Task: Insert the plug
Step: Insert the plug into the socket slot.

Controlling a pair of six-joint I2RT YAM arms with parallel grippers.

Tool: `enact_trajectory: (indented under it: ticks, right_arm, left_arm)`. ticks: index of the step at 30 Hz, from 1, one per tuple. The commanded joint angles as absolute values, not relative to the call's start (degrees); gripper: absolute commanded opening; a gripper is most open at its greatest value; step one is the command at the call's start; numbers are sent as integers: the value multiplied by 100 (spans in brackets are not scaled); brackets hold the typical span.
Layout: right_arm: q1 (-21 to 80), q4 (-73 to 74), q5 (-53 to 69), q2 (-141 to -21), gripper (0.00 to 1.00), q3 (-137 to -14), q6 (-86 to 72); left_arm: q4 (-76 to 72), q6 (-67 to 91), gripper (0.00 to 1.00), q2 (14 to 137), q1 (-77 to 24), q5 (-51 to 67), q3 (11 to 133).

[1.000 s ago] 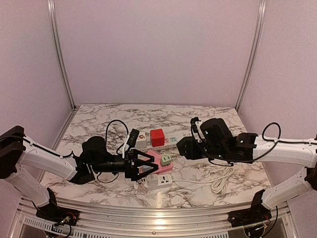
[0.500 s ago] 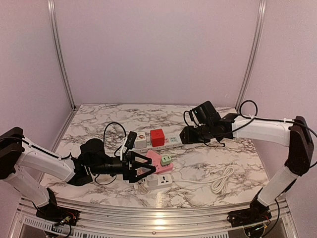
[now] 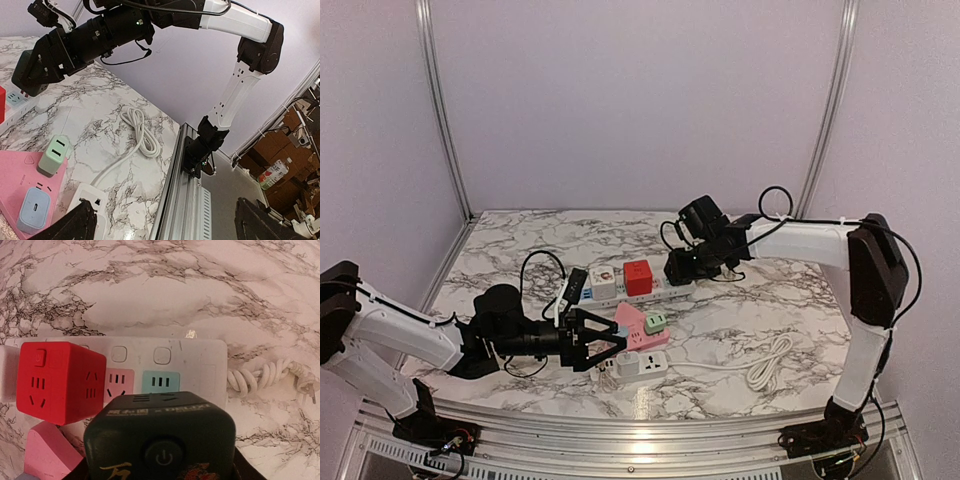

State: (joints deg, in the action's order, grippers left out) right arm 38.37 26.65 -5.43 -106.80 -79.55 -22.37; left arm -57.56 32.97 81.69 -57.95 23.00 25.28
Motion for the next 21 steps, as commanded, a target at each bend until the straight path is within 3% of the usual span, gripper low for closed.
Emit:
enact_trajectory:
  ticks: [1, 21]
  right_arm:
    - [3830, 2777, -669, -11033, 0, -8508, -2077]
    - [3828, 3084, -930, -11727, 0, -9198, -2014]
  left_arm:
    - [-5838, 3309, 99, 7943, -5767, 2216, 2431]
    - [-5678, 3209, 99, 7809, -5770, 2103, 2356]
